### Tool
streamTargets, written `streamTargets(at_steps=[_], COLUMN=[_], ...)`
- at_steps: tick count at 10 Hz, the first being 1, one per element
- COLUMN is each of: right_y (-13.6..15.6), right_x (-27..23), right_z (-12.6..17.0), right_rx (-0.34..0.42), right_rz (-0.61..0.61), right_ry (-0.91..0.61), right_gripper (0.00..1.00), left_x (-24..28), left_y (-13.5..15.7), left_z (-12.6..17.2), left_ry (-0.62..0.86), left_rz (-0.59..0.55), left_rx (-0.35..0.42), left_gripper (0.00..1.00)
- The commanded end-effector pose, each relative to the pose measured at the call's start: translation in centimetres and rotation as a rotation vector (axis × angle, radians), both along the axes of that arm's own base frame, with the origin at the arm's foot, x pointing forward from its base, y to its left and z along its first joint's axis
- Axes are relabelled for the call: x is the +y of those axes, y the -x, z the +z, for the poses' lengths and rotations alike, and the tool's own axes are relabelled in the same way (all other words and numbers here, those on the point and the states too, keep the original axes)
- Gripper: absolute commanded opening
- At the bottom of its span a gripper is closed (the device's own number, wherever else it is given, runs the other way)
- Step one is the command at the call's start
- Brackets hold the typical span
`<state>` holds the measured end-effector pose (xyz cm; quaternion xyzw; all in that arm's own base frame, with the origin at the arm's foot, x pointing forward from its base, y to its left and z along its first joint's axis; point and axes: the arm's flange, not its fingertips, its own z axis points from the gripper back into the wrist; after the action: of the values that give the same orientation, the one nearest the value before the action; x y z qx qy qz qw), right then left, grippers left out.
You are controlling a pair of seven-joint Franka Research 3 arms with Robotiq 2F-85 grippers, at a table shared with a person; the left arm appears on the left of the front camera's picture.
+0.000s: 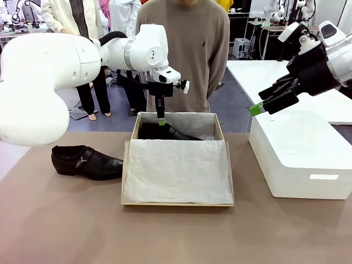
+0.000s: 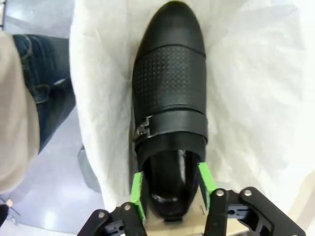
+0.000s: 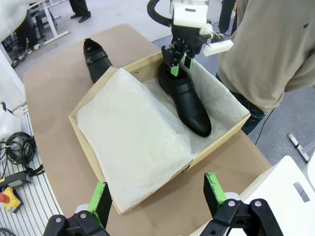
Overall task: Pack the shoes into the box.
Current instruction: Place one shoe of the Shoes into the Shoes Box, then place the other shoe of the Shoes into the Shoes Box.
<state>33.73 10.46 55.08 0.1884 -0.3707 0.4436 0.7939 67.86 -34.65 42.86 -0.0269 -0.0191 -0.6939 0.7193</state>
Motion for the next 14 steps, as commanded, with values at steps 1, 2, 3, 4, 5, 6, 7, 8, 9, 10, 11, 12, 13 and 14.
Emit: streamTargets(at_steps=[1, 2, 3, 4, 5, 6, 7, 8, 9, 10, 11, 12, 13, 14], right_y=[-0.2, -0.2, -0.2, -0.2, -0.2, -0.2, -0.2, -0.2, -0.2, -0.2, -0.2, -0.2, -0.2, -0.2], right_x=[0.0, 0.0, 0.0, 0.0, 0.0, 0.0, 0.0, 0.0, 0.0, 0.0, 0.0, 0.0, 0.0, 0.0], right_z=[-0.1, -0.1, -0.1, -0.1, -0.1, -0.1, -0.1, -0.1, -0.1, -0.1, -0.1, -0.1, -0.1, -0.1], right_rx=[-0.002, -0.002, -0.002, -0.002, -0.002, -0.002, -0.002, -0.002, -0.002, -0.002, -0.002, -0.002, -0.002, -0.002], right_rz=[0.012, 0.012, 0.012, 0.012, 0.012, 0.012, 0.012, 0.012, 0.012, 0.012, 0.012, 0.012, 0.012, 0.012], right_ry=[-0.014, -0.014, -0.014, -0.014, -0.014, -0.014, -0.014, -0.014, -0.014, -0.014, -0.014, -0.014, -0.014, -0.014], right_gripper=[1.0, 1.0, 1.0, 1.0, 1.0, 1.0, 1.0, 1.0, 1.0, 1.0, 1.0, 1.0, 1.0, 1.0], left_x=[-0.1, 0.1, 0.4, 1.2, 3.4, 0.7, 0.7, 0.7, 0.7, 0.7, 0.7, 0.7, 0.7, 0.7], left_y=[0.6, 1.0, 1.0, 0.8, -1.0, 1.3, 1.3, 1.3, 1.3, 1.3, 1.3, 1.3, 1.3, 1.3], left_z=[2.8, 3.9, 4.7, 5.3, 5.2, 4.7, 4.7, 4.7, 4.7, 4.7, 4.7, 4.7, 4.7, 4.7], left_ry=[0.0, -0.001, 0.003, 0.008, 0.034, -0.007, -0.007, -0.007, -0.007, -0.007, -0.007, -0.007, -0.007, -0.007], left_rz=[0.021, 0.018, 0.027, 0.052, 0.03, 0.01, 0.01, 0.01, 0.01, 0.01, 0.01, 0.01, 0.01, 0.01], left_rx=[0.033, 0.031, 0.031, 0.019, 0.115, 0.007, 0.007, 0.007, 0.007, 0.007, 0.007, 0.007, 0.007, 0.007], left_gripper=[1.0, 1.0, 1.0, 1.0, 1.0, 1.0, 1.0, 1.0, 1.0, 1.0, 1.0, 1.0, 1.0, 1.0])
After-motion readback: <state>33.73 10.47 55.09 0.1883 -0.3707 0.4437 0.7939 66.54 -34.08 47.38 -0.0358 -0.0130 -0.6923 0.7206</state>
